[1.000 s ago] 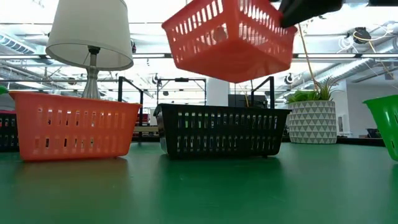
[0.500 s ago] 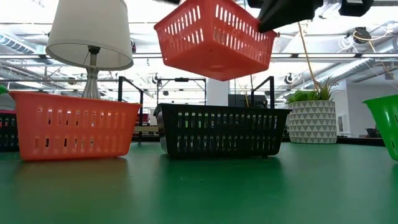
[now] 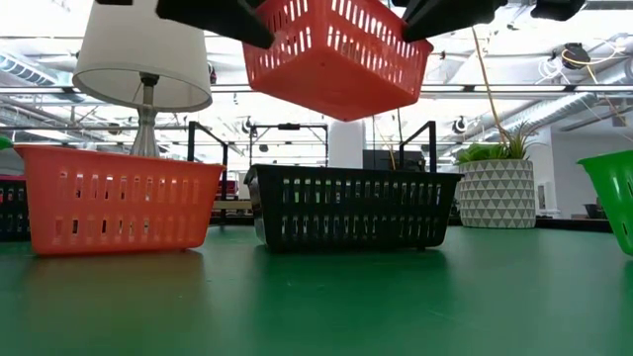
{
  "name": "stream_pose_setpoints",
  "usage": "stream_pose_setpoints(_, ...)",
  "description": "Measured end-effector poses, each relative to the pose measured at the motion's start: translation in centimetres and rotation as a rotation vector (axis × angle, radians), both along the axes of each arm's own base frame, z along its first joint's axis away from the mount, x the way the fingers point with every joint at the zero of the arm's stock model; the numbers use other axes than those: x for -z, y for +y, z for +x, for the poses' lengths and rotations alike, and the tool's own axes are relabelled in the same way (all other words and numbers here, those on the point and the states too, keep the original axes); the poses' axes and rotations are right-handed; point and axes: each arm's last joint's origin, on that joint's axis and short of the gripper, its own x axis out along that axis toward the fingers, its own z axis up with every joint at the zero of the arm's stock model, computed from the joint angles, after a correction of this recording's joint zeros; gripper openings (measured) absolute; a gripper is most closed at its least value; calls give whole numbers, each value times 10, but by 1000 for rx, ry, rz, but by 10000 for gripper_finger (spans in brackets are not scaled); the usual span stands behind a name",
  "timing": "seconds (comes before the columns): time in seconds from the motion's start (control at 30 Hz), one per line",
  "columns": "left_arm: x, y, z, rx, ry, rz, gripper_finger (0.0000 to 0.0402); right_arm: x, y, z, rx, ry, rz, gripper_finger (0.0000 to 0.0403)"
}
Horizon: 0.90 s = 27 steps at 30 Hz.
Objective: Stack baskets on shelf by color
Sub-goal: Put the middle orange bin on the shelf
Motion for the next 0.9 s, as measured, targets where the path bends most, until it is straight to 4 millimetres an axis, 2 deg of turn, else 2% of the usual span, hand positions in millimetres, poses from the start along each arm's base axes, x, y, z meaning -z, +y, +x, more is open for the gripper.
stream_pose_setpoints(0.1, 0, 0, 0, 9, 2, 14, 145, 0, 0, 0, 0, 0, 0, 9)
stream_pose_setpoints(0.37, 3, 1, -3, 25, 45, 32, 15, -1, 0, 1, 9, -14, 2, 13)
stream_pose_setpoints(0.47, 3, 2, -4, 24, 55, 37, 11, -4, 0, 3, 59, -48, 44, 35)
stream_pose_setpoints(0.57, 2, 3, -5, 5, 57, 47, 14, -6, 1, 4, 91, -68, 72, 71)
stream_pose_setpoints(0.67, 1, 8, -10, -27, 80, 68, 5, -7, 1, 4, 204, -89, 96, 112)
stream_pose_setpoints(0.77, -4, 17, -13, -95, 86, 54, 8, -8, 3, 2, 328, -122, 89, 150)
stream_pose_setpoints(0.9, -15, 34, -21, -200, 84, 35, 4, -14, 8, -4, 402, -170, 81, 186)
